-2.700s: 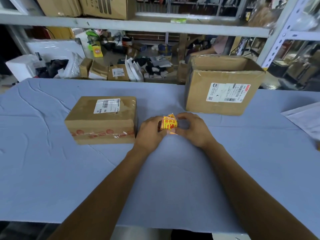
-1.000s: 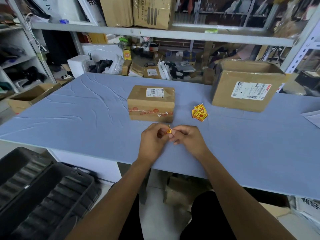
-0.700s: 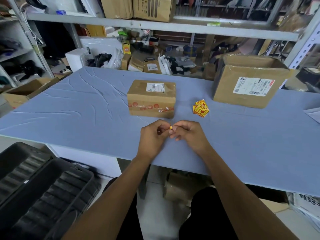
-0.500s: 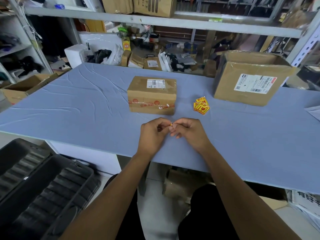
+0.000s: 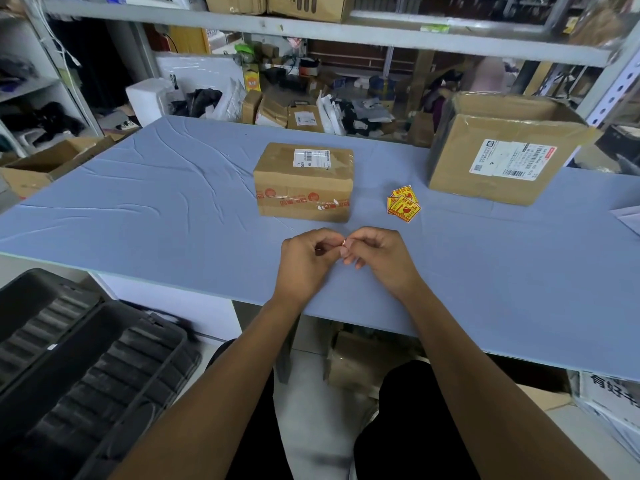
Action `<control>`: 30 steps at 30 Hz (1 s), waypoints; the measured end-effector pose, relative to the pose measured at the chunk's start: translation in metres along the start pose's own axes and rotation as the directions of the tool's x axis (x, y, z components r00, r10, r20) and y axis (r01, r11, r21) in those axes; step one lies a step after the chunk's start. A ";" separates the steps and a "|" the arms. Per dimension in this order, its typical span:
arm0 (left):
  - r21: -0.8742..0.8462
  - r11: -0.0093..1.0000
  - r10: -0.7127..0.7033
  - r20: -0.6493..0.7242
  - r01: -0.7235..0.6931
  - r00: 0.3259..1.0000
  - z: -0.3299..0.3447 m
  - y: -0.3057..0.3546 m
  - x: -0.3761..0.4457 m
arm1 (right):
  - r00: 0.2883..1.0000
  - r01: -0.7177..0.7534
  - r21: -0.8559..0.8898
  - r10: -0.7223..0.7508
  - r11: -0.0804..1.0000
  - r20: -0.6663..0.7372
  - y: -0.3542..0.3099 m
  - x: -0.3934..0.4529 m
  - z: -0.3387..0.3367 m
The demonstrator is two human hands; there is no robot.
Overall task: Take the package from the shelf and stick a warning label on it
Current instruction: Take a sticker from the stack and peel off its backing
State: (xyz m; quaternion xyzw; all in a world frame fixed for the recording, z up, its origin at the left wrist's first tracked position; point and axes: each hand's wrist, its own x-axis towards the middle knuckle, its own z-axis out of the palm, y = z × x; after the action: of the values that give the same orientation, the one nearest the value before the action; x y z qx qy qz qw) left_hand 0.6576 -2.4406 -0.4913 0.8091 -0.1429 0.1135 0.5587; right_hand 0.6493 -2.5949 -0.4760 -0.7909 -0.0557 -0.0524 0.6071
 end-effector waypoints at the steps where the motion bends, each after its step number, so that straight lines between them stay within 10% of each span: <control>1: -0.021 1.000 -0.017 0.008 0.018 1.000 0.000 0.001 0.000 | 1.000 -0.003 -0.003 0.003 1.000 -0.004 0.000 0.000 0.000; 30: -0.132 0.988 -0.076 0.078 0.086 0.994 -0.006 0.005 0.001 | 1.000 -0.008 -0.041 0.008 0.999 -0.006 0.002 0.001 0.001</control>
State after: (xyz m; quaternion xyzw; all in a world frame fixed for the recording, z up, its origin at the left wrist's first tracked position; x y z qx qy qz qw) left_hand 0.6564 -2.4366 -0.4846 0.7780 -0.1375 0.0515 0.6109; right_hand 0.6506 -2.5939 -0.4779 -0.8033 -0.0494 -0.0535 0.5912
